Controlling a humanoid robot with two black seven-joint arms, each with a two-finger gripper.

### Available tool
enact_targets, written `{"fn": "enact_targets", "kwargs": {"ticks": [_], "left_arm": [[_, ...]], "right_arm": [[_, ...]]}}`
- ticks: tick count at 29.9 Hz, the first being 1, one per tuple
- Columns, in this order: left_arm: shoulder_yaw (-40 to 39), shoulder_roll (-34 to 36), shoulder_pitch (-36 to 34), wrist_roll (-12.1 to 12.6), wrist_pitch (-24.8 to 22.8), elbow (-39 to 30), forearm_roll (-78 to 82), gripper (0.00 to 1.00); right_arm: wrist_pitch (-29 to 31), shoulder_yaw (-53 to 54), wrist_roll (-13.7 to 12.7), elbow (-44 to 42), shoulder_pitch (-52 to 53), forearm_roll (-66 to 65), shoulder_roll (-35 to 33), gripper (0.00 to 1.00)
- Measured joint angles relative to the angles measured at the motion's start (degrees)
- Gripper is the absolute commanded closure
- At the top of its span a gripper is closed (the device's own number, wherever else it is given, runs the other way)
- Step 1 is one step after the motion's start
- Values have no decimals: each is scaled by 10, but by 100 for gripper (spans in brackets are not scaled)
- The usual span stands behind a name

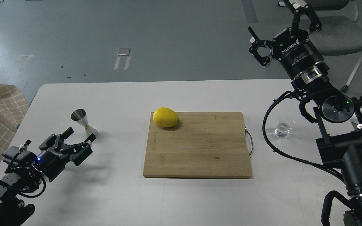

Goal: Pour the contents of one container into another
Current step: 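Grasp the metal jigger with the left gripper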

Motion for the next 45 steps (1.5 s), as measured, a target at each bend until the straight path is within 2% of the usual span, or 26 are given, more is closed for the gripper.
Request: {"fn": "enact_targets", "kwargs": {"ticks": [10, 31, 45], "left_arm": [[0, -29, -32, 0, 0, 55, -1, 2], [8, -78, -64, 0, 0, 104, -5, 5], [28, -90, -86, 0, 0, 133, -21, 45]], "right_arm": [[0, 0, 0, 0, 0, -1, 0, 0], [1, 0, 0, 1, -3, 0, 0, 0], [0, 0, 0, 4, -3, 0, 0, 0]]}}
